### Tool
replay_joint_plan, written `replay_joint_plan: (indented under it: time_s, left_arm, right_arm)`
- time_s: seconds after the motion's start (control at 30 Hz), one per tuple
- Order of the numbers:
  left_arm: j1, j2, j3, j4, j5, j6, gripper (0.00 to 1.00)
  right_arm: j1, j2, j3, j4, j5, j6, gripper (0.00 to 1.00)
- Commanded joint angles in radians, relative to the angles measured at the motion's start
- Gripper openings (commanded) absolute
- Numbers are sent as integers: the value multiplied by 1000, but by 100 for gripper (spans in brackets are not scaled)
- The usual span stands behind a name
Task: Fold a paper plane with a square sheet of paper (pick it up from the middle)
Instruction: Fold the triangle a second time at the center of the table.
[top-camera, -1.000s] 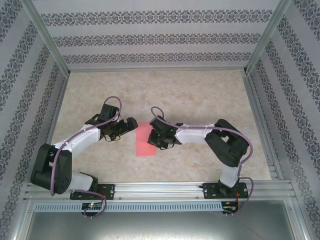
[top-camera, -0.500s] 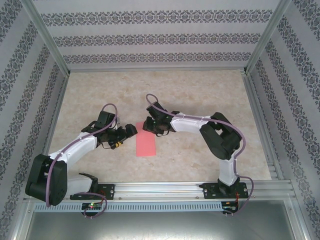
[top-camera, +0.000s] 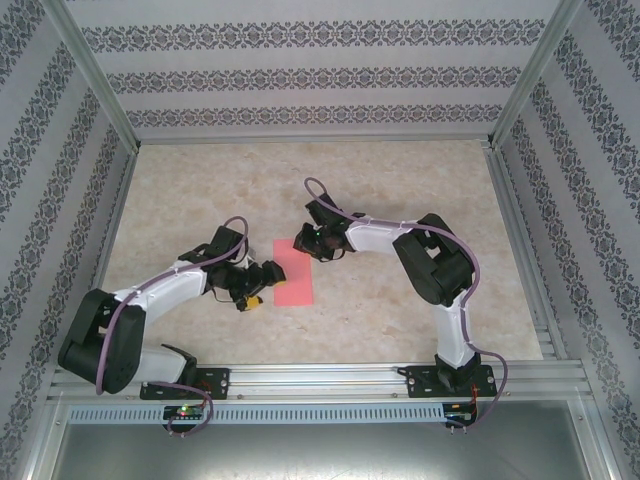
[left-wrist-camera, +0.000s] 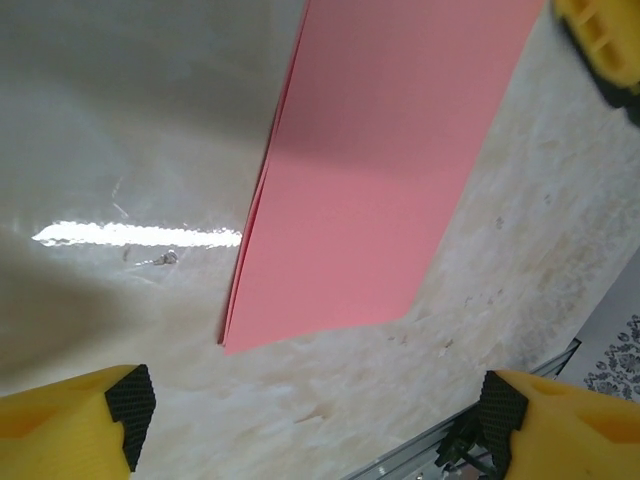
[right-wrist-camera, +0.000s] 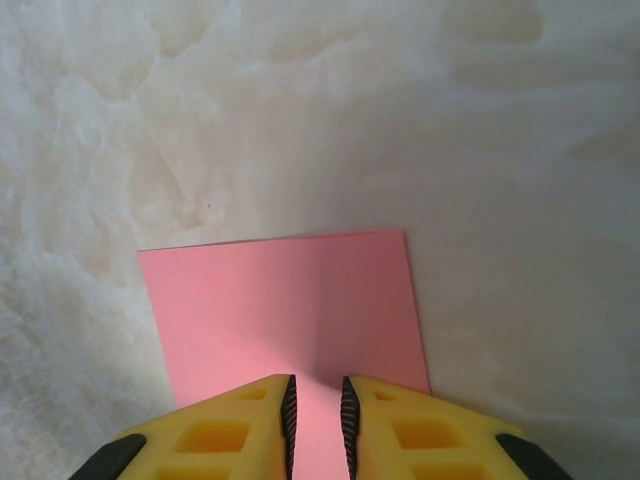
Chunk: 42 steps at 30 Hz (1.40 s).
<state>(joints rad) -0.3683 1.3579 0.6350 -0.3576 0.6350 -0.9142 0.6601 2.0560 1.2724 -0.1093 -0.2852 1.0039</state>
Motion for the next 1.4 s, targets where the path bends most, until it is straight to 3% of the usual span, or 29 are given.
replay_joint_plan:
  time_s: [0.0,0.13,0.3,0.9,1.37]
  left_arm:
    - [-32,33,29,11,20,-44,82]
    - [-48,77,43,22,21,-46,70]
    - [-56,100,51,35,11,-50,63]
    - [-65,142,61,35,-7,-44,67]
    - [-64,146,73,66,-4,-49,57]
  right_arm:
    - [-18,58,-45,-11,14,27,22]
    - [-18,63,-52,0,2,31,22]
    - [-18,62,-57,6,-3,32,21]
    - [-11,57,-68,7,-8,29,21]
    - [-15,56,-68,-2,-4,23,21]
